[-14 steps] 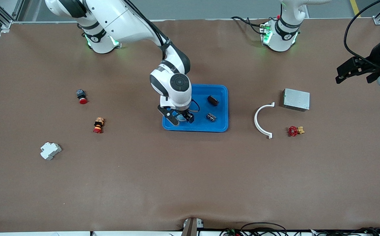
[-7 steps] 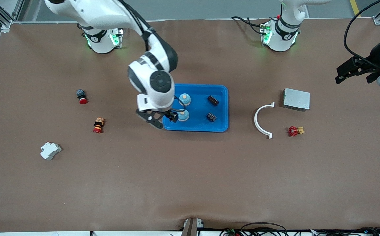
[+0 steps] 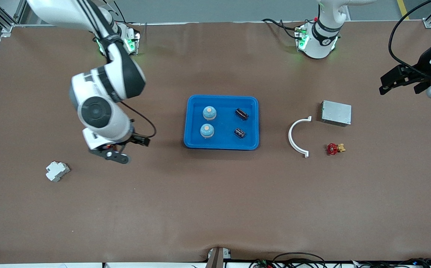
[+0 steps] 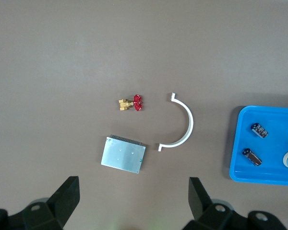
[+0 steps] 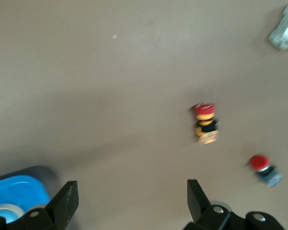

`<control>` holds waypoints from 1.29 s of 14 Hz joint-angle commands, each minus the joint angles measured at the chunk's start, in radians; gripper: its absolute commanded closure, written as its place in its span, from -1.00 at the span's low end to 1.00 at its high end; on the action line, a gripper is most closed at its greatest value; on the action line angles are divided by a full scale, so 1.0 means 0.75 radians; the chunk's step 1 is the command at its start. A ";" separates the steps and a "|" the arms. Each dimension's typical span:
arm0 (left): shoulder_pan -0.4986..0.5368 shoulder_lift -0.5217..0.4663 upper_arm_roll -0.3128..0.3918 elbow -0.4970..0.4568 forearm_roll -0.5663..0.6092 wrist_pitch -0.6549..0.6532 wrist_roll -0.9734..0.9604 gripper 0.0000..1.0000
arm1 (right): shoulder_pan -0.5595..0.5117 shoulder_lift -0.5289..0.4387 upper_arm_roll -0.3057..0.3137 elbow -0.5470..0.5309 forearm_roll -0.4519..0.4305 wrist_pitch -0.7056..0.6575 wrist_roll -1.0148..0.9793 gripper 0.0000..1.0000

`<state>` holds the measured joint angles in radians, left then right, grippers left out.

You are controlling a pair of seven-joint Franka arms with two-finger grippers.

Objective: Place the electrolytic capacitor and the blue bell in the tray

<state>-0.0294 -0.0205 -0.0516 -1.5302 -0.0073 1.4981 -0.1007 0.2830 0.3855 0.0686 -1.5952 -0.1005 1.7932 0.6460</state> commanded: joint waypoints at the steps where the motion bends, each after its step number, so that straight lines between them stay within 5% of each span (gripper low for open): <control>1: -0.004 -0.022 -0.005 -0.009 -0.003 -0.018 -0.013 -1.00 | -0.125 -0.145 0.023 -0.121 -0.007 -0.004 -0.226 -1.00; 9: -0.002 -0.016 -0.007 -0.015 -0.003 -0.018 -0.015 -1.00 | -0.391 -0.367 0.023 -0.205 -0.007 -0.002 -0.599 -1.00; 18: 0.049 -0.134 -0.009 -0.126 -0.001 0.011 -0.013 -1.00 | -0.426 -0.442 0.023 -0.141 -0.005 0.041 -0.644 -1.00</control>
<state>-0.0235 -0.0604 -0.0547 -1.5691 -0.0072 1.4920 -0.1037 -0.0179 0.0795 0.0686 -1.7082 -0.1005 1.8239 0.1789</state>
